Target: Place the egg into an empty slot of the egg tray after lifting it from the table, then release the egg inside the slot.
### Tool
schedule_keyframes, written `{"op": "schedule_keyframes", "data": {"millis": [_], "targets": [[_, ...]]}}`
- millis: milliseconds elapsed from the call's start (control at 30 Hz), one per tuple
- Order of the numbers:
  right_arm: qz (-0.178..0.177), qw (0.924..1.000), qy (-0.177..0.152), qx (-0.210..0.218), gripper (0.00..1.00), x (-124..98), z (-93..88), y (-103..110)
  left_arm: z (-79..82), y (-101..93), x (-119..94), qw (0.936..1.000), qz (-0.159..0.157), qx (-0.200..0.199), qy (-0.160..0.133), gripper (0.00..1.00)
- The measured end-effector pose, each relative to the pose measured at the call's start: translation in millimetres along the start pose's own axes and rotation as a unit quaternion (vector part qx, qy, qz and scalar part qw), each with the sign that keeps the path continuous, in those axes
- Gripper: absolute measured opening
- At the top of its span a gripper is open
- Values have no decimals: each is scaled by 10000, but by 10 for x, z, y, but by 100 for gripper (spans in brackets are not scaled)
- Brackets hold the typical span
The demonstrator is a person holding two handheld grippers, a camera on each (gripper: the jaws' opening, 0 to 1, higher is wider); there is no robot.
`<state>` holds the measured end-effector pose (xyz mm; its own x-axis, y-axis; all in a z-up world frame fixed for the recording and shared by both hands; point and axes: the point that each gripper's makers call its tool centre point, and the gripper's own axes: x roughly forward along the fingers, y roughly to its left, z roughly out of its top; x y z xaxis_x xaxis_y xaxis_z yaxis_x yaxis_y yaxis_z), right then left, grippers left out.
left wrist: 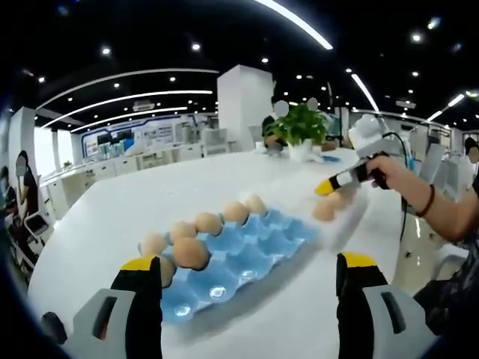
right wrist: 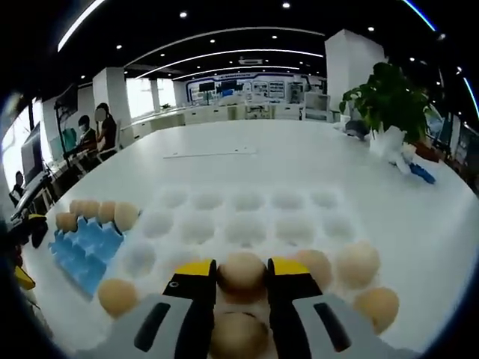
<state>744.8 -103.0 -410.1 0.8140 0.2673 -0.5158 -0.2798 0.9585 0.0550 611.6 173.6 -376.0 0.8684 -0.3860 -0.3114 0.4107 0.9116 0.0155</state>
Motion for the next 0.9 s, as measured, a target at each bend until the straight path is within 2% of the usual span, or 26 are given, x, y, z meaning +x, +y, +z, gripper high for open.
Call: {"op": "schedule_keyframes", "data": {"millis": [133, 400, 900], "targets": [[108, 9998, -159, 37, 28, -36, -1, 1, -9, 26, -9, 10000, 47, -32, 4, 99], [198, 9988, -440, -3, 28, -85, 123, 7, -13, 21, -5, 10000, 27, -22, 10, 99], [639, 9948, -752, -248, 28, -177, 310, 227, 7, -47, -12, 9999, -131, 13, -33, 100]]}}
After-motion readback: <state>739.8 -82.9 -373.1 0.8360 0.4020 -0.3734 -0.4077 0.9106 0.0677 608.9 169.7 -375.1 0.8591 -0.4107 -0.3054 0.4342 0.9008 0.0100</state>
